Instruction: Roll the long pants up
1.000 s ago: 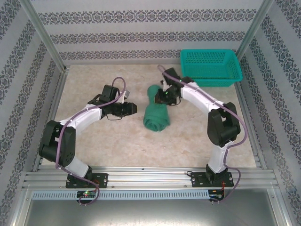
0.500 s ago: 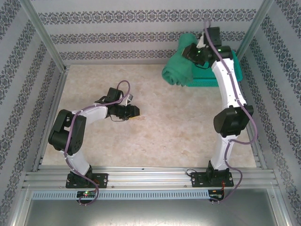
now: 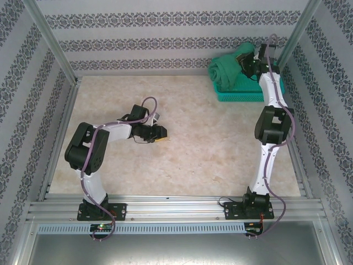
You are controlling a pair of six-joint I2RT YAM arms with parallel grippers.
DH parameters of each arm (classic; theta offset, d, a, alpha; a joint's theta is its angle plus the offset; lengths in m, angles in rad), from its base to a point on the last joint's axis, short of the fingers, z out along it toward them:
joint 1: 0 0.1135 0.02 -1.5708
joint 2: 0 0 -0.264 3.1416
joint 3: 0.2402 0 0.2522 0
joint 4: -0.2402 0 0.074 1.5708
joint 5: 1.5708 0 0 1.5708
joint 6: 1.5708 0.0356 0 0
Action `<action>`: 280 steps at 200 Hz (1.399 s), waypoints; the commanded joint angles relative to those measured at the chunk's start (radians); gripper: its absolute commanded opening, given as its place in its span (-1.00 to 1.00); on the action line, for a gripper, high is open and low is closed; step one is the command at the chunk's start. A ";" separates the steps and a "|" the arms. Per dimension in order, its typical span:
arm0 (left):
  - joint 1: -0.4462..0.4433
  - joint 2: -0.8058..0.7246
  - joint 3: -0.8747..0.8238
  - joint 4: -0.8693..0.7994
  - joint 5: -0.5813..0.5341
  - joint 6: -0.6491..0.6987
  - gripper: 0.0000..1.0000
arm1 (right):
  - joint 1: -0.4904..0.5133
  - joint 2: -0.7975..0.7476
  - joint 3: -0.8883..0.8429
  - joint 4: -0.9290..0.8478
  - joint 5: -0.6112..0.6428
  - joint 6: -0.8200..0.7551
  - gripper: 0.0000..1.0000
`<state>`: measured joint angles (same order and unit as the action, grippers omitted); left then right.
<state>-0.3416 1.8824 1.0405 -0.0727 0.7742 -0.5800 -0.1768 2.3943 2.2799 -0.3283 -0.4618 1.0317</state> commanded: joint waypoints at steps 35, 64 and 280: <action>-0.023 0.061 0.108 -0.033 -0.006 0.018 -0.33 | -0.035 -0.034 -0.073 0.168 0.097 0.066 -1.00; -0.029 0.077 0.136 -0.058 -0.012 0.022 -0.34 | -0.022 0.001 -0.059 0.063 0.171 0.056 -1.00; -0.033 -0.438 -0.056 0.014 -0.720 0.188 -0.15 | 0.307 -0.813 -0.841 0.006 0.553 -0.644 0.95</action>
<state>-0.3668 1.6020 1.0893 -0.1650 0.3515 -0.4927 0.0624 1.6867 1.5925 -0.3508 0.1810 0.6449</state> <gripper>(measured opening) 0.429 0.976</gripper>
